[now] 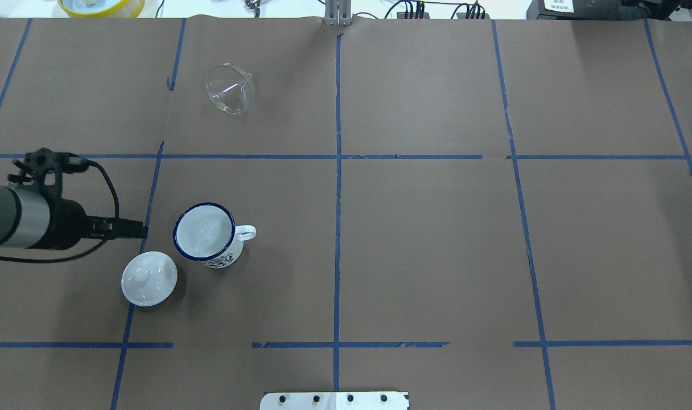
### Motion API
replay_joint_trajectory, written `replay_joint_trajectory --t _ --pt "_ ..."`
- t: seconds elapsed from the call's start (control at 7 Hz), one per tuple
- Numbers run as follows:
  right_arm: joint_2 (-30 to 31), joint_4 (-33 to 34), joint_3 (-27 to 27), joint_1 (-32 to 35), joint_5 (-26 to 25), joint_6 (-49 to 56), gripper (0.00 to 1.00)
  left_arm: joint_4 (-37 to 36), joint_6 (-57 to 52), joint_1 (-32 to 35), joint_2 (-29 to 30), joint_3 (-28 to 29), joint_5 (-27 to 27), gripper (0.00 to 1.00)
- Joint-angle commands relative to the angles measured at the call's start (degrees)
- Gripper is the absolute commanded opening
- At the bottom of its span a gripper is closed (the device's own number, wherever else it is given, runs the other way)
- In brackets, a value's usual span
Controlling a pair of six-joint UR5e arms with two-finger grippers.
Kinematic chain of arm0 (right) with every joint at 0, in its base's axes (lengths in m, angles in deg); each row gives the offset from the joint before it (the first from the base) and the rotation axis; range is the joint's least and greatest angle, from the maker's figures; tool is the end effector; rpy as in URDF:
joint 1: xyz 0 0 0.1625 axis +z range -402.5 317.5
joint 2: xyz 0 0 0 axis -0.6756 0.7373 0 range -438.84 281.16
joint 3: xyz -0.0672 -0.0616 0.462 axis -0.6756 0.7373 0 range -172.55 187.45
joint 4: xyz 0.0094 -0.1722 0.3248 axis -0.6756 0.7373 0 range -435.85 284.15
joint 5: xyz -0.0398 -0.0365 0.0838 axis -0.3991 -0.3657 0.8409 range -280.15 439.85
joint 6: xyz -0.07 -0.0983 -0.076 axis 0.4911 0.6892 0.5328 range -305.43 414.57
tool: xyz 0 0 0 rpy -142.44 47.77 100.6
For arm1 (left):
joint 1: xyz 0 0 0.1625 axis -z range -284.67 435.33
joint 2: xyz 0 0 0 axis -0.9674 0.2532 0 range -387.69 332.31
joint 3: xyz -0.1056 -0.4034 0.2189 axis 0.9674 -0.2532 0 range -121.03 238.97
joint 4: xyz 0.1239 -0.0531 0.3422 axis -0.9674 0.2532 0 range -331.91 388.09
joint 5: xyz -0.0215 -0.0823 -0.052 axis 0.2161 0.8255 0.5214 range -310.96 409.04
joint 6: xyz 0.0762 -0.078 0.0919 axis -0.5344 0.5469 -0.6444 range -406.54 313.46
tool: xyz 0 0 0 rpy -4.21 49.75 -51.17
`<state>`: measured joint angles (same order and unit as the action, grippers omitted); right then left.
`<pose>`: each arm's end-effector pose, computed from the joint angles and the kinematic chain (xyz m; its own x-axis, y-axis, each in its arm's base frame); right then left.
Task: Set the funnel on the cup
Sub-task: 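Reach the left gripper to the clear glass funnel and grasp it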
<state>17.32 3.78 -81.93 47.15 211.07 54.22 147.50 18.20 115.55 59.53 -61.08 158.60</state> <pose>0.0369 -0.3963 0.7718 0.7519 -0.0398 0.6581 0.0014 0.9983 0.0589 0.2876 -0.3553 0.4664 0.5478 0.0634 -0.8342 0.1781 0.9654 0.1903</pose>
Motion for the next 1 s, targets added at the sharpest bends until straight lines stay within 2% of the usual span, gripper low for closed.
replay_joint_trajectory --t 0.0,0.14,0.43,0.57,0.71,0.86 --pt "0.00 0.00 0.00 0.00 0.00 0.00 1.00 0.29 6.92 6.34 5.29 1.12 0.04 1.00" --pt "0.00 0.00 0.00 0.00 0.00 0.00 1.00 0.56 18.72 6.54 10.72 4.53 -1.87 1.00" --pt "0.00 0.00 0.00 0.00 0.00 0.00 1.00 3.09 33.19 6.19 25.48 18.38 -9.76 1.00" --pt "0.00 0.00 0.00 0.00 0.00 0.00 1.00 8.76 36.65 6.19 28.85 24.46 -12.85 1.00" --pt "0.00 0.00 0.00 0.00 0.00 0.00 1.00 16.56 42.77 5.93 31.14 34.00 -16.71 1.00" --pt "0.00 0.00 0.00 0.00 0.00 0.00 1.00 21.60 44.49 5.58 36.39 44.10 -21.44 1.00"
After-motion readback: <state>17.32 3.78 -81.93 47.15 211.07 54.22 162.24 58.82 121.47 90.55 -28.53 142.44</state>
